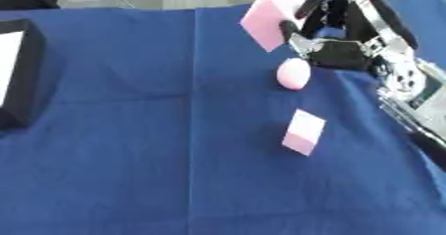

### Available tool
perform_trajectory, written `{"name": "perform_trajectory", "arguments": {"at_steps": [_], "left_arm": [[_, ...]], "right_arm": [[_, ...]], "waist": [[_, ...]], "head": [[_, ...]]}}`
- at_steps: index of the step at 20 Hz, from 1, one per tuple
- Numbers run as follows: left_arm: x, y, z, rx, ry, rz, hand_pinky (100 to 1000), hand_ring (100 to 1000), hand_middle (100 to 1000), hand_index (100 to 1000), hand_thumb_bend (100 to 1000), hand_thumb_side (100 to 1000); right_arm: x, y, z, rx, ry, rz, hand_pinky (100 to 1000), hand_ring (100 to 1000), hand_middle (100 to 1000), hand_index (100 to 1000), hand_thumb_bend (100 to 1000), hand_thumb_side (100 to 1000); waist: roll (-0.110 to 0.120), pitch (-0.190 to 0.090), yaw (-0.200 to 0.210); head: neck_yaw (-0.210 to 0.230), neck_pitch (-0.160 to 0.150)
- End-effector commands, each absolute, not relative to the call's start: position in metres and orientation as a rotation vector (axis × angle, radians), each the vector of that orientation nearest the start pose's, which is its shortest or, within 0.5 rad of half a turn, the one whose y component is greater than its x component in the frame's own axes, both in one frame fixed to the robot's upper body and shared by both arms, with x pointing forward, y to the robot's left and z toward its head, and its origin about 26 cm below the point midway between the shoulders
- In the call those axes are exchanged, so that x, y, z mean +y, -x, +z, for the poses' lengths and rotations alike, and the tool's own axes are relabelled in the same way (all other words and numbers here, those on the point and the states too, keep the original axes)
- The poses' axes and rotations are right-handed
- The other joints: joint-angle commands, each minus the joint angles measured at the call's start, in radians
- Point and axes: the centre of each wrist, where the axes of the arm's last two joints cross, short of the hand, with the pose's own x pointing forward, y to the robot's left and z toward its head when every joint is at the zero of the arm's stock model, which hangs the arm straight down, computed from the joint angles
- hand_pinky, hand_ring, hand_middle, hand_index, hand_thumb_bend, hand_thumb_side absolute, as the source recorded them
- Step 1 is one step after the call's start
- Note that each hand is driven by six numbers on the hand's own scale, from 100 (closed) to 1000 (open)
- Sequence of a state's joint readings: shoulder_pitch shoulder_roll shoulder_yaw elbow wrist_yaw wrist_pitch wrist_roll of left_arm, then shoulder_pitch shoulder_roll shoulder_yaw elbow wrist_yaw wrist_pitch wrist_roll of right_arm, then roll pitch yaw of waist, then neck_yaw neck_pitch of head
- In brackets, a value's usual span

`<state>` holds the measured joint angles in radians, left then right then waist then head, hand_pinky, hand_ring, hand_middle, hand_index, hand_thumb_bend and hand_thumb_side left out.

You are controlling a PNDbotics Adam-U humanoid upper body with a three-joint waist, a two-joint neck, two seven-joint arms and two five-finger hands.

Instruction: Pick up the objects with one hand, pass them to the other hand, and then place them into the box on the other side of the table.

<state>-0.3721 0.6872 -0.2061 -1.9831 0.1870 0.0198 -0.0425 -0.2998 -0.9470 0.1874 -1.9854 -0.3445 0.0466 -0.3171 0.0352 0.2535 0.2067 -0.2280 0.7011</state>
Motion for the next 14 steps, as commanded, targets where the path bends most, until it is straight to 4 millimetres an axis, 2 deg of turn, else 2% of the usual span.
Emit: {"name": "perform_trajectory", "arguments": {"at_steps": [1,14], "left_arm": [[0.266,-0.300,0.243,-2.210,-0.051,-0.890,905,782,783,788,100,759],[0.238,-0.302,0.309,-2.408,0.104,-1.131,876,788,789,791,100,680]], "right_arm": [[-0.305,-0.288,0.241,-2.097,0.378,0.554,444,445,525,488,100,100],[-0.296,-0.289,0.228,-2.066,0.414,0.585,444,442,521,486,100,100]], "waist": [[0.001,-0.019,0.007],[0.012,-0.039,0.030]], "head": [[-0.011,-0.008],[-0.032,0.015]]}}
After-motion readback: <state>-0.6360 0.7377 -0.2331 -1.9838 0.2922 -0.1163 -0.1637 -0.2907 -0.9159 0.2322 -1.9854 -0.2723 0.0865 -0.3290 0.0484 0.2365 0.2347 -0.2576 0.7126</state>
